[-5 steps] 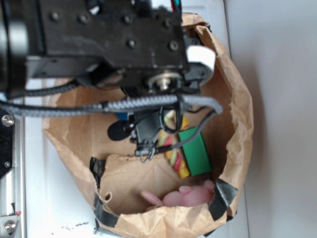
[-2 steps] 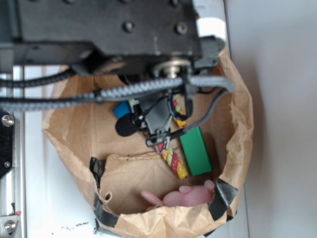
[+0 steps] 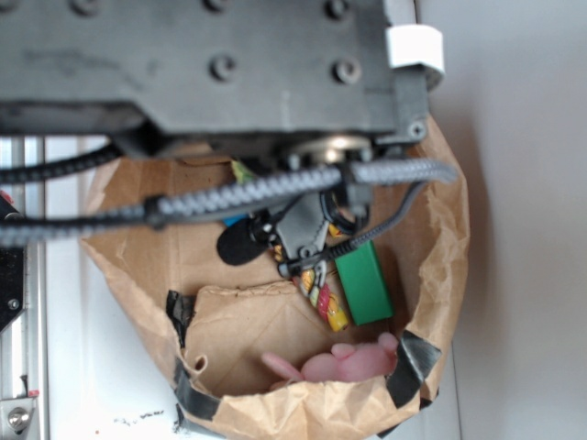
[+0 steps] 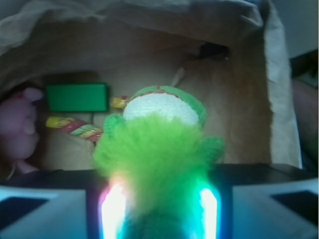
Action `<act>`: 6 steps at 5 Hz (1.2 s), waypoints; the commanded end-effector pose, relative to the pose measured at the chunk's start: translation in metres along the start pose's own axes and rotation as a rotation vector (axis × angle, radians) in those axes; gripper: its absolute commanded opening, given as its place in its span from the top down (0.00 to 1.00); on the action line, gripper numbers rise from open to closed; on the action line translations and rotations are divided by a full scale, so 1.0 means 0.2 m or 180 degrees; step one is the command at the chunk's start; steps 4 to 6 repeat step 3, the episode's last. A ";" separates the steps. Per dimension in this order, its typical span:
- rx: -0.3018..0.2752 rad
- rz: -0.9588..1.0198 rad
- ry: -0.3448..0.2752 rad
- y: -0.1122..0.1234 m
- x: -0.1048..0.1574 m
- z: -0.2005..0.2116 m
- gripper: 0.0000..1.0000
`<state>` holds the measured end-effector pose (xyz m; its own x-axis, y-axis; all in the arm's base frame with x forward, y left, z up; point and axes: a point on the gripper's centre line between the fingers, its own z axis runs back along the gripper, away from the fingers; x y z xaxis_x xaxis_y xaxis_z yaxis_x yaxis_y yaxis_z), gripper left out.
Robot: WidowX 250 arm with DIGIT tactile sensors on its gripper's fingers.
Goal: Grab the green animal.
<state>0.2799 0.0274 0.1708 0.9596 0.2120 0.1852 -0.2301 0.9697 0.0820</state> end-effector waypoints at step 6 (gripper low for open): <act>-0.0004 -0.0109 -0.0429 -0.09 0.01 0.12 1.00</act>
